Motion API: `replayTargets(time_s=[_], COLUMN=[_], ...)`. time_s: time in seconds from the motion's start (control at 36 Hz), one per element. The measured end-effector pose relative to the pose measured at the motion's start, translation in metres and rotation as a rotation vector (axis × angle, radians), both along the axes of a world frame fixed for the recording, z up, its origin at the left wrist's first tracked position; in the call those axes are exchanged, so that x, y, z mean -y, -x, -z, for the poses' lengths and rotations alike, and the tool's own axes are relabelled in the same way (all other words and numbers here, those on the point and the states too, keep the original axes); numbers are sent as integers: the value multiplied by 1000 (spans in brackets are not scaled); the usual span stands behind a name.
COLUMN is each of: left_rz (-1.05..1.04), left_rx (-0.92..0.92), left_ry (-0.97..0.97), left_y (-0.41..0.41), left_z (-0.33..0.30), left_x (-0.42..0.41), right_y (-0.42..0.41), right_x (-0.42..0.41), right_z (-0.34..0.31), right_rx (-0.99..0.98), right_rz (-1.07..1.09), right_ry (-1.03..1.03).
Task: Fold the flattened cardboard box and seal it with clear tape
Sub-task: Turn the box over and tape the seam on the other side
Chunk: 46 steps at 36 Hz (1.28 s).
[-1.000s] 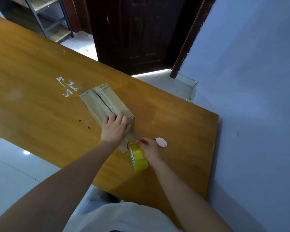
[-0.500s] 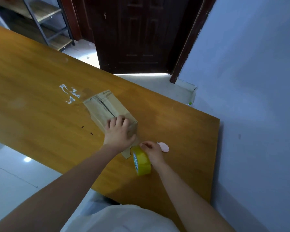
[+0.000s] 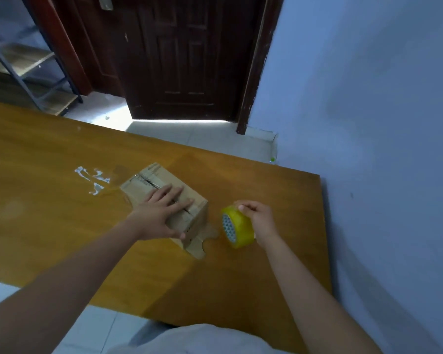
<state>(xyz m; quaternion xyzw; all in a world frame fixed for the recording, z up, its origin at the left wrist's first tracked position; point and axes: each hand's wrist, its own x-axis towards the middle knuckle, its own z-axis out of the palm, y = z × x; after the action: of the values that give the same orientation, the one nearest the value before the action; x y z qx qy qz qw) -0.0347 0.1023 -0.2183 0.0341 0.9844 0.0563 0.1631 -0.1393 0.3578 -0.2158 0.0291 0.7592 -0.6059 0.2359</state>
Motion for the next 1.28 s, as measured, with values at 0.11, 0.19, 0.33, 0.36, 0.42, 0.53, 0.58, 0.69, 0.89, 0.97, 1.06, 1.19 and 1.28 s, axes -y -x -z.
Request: replayTargets(time_s=[0.11, 0.19, 0.33, 0.36, 0.42, 0.53, 0.58, 0.69, 0.89, 0.97, 1.06, 1.19, 1.28], left_rz=[-10, -67, -101, -99, -92, -30, 9, 54, 31, -2, -32, -256, -385], left_rx=[-39, -94, -90, -63, -47, -82, -91, -97, -95, -78, -62, -23, -229], left_ry=[90, 149, 248, 262, 264, 287, 302, 283, 248, 206, 152, -160, -524], left_y=[0, 0, 2, 3, 6, 10, 12, 20, 25, 29, 31, 42, 39], left_z=[-3, -1, -13, -17, -20, -22, -24, -26, -26, -27, -33, -53, -69], left_x=[-13, -27, -48, -51, -52, -54, -55, -54, -56, -56, -50, -19, -16], right_y=[-1, -5, -12, -14, -18, -29, -33, -40, -45, -47, -49, -50, -50], right_x=[5, 11, 19, 20, 21, 25, 27, 33, 39, 41, 45, 49, 52], right_z=[-13, -20, -29, -31, -36, -53, -60, -71, -86, -90, -95, -100, -102], right_rx=[-37, -53, -109, -118, -134, -176, -188, -216, -247, -257, -268, -258, -272], right_rz=[64, 108, 129, 129, 139, 196, 222, 244, 251, 271, 278, 267, 235], right_ry=[-6, -37, -117, -138, -169, -180, -182, -200, -214, -194, -190, -190, -239])
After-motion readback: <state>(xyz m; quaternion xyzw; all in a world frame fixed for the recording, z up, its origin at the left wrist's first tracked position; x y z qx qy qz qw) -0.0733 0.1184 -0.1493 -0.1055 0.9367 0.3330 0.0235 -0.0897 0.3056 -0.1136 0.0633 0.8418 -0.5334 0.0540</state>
